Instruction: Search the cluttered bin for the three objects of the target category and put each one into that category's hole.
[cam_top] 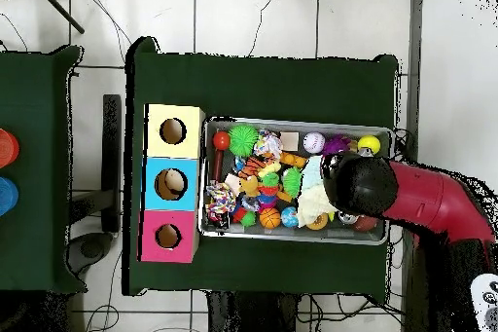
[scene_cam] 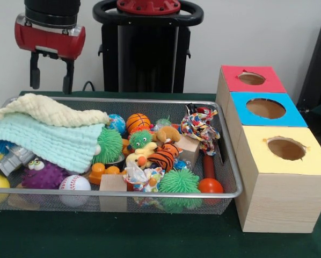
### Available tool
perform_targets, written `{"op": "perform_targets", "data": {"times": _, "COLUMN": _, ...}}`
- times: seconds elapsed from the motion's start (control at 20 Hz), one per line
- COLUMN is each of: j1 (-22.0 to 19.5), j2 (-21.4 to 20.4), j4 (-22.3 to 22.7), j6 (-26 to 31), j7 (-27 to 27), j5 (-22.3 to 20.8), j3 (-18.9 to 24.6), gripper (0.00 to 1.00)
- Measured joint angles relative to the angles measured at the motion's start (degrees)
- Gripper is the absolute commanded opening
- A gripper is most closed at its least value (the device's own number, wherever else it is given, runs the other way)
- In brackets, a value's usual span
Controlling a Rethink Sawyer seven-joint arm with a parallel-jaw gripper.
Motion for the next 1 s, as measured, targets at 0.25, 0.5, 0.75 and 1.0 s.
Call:
{"op": "perform_targets", "data": {"times": 0.25, "j1": 0.92, "j2": -0.15, "j4": -0.03, "j6": 0.0, "j7": 0.0, "j5": -0.02, "j3": 1.01, "gripper": 1.0}}
{"op": "perform_targets", "data": {"times": 0.5, "j1": 2.33, "j2": -0.87, "j4": -0.03, "j6": 0.11, "j7": 0.0, "j5": -0.01, "j3": 3.65, "gripper": 1.0}}
{"op": "perform_targets", "data": {"times": 0.75, "j1": 3.27, "j2": -1.59, "j4": -0.05, "j6": 0.53, "j7": 0.0, "j5": -0.02, "j3": 6.65, "gripper": 1.0}}
{"op": "perform_targets", "data": {"times": 1.0, "j1": 3.37, "j2": -1.65, "j4": -0.04, "j6": 1.01, "j7": 0.0, "j5": -0.02, "j3": 8.96, "gripper": 1.0}}
